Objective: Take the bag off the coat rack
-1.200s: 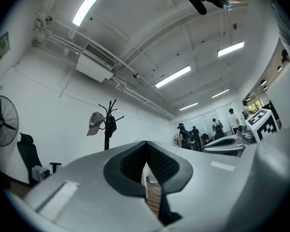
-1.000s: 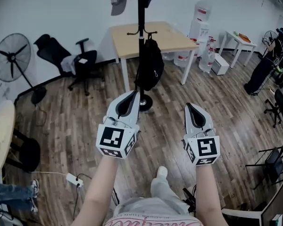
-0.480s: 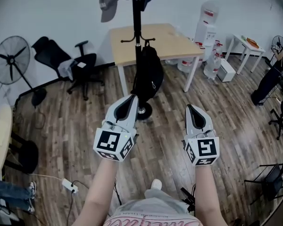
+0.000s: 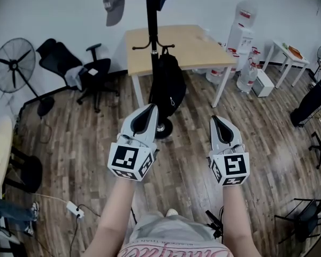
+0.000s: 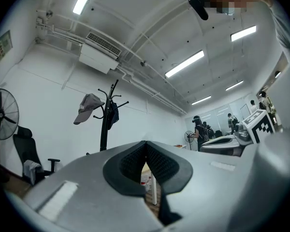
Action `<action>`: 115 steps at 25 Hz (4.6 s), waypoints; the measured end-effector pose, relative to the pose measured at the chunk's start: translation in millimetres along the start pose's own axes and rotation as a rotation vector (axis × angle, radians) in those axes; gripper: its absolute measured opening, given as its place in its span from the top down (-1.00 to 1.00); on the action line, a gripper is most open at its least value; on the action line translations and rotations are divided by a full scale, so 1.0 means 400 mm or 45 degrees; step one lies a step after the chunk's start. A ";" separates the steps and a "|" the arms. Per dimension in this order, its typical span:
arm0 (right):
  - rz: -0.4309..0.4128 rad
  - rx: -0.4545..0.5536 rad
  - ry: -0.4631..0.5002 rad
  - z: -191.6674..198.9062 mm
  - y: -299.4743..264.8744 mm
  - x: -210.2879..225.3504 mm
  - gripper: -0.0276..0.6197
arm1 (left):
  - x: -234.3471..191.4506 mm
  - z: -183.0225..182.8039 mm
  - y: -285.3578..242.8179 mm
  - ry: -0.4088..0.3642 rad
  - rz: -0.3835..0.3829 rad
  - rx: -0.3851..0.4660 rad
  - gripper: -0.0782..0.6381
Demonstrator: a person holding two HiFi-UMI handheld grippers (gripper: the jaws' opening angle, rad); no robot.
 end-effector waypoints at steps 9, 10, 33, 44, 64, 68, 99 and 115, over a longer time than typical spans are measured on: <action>-0.002 0.005 -0.014 0.026 -0.061 0.057 0.91 | -0.017 0.029 -0.094 -0.016 -0.010 -0.036 0.78; 0.000 0.005 -0.014 0.030 -0.069 0.064 0.91 | -0.020 0.036 -0.107 -0.020 -0.010 -0.044 0.78; -0.172 0.077 -0.048 0.136 -0.515 0.274 0.91 | -0.266 0.184 -0.529 0.044 -0.153 -0.084 0.78; -0.259 0.001 -0.154 0.227 -0.793 0.344 0.65 | -0.410 0.289 -0.685 0.106 -0.268 -0.134 0.78; -0.639 0.076 -0.250 0.279 -1.032 0.358 -0.56 | -0.480 0.354 -0.776 0.042 -0.459 -0.202 -0.61; -0.777 0.080 -0.196 0.300 -1.087 0.355 -0.56 | -0.485 0.375 -0.800 0.016 -0.553 -0.209 -0.60; -1.408 -0.128 -0.196 0.584 -1.336 0.243 -0.42 | -0.519 0.683 -0.837 0.101 -1.010 -0.522 -0.31; -1.570 -0.244 -0.048 0.735 -1.402 0.139 -0.16 | -0.580 0.826 -0.803 0.185 -1.136 -0.626 -0.04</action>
Point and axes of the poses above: the fingertips, and each gripper's own axes: y backward along the fingers, x to its right, z out of its underside, the point moved 3 cm from there along y, backward along the fingers, and after that the axes turned 5 degrees about y, right-handed, at the moved point
